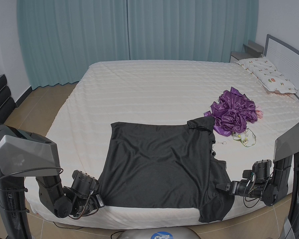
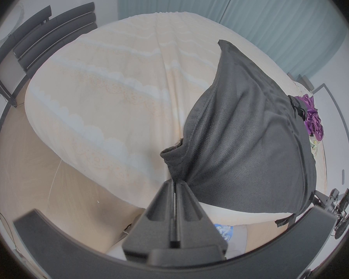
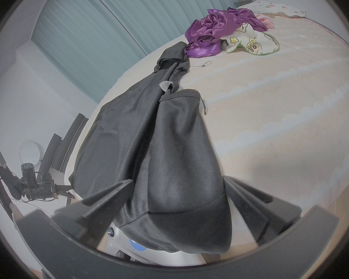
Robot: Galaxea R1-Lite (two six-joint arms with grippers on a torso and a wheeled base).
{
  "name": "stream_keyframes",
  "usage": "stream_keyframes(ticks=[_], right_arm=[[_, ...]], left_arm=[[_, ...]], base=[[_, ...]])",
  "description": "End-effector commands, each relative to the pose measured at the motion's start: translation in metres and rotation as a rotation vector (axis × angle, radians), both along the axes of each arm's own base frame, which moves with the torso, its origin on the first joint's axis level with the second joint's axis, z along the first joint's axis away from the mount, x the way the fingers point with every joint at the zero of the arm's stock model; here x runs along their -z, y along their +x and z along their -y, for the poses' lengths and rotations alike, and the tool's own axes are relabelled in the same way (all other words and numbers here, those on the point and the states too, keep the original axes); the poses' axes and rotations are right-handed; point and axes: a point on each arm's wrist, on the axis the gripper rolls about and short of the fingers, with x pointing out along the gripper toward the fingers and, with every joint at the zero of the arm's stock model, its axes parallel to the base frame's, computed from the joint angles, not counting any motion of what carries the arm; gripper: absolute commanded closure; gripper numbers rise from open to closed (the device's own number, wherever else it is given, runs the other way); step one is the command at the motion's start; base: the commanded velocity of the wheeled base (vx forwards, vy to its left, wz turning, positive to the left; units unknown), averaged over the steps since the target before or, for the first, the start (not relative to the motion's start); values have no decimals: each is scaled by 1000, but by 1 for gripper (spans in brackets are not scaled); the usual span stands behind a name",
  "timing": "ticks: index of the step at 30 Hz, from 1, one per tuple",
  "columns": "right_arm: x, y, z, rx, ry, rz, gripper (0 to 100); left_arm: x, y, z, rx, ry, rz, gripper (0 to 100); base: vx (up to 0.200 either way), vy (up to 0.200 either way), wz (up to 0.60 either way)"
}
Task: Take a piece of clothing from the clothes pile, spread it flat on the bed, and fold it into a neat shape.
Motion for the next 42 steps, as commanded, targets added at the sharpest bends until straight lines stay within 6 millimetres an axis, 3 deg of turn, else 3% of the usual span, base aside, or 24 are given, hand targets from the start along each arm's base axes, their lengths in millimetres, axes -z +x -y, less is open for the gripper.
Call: stream_keyframes(ticks=[1,12,18,29,30,34,42], right_arm=[[4,-1,5,17,-1,-16,100],[-6,-2,43,117,-30,36,100],[-17,-1,46,109,-14,93,100],[-5,3,40,66,-31,77,100],[-4,3,39,62,-31,71,0],[-4,4,37,56,-27,78,0],[-42,15,44,153,66,238,0]], left_arm=[[1,-2,-1,8,8,-7,100],[-2,-10,-4,40,41,-57,100],[-4,-17,0,65,49,-91,100],[-5,-16,7,89,31,-103,100],[-5,-16,8,90,28,-100,0],[-6,-15,8,89,24,-95,0],[-29,-4,11,29,-75,21,0]], base=[[0,0,0],[0,0,0],[0,0,0],[0,0,0],[0,0,0],[0,0,0],[0,0,0]])
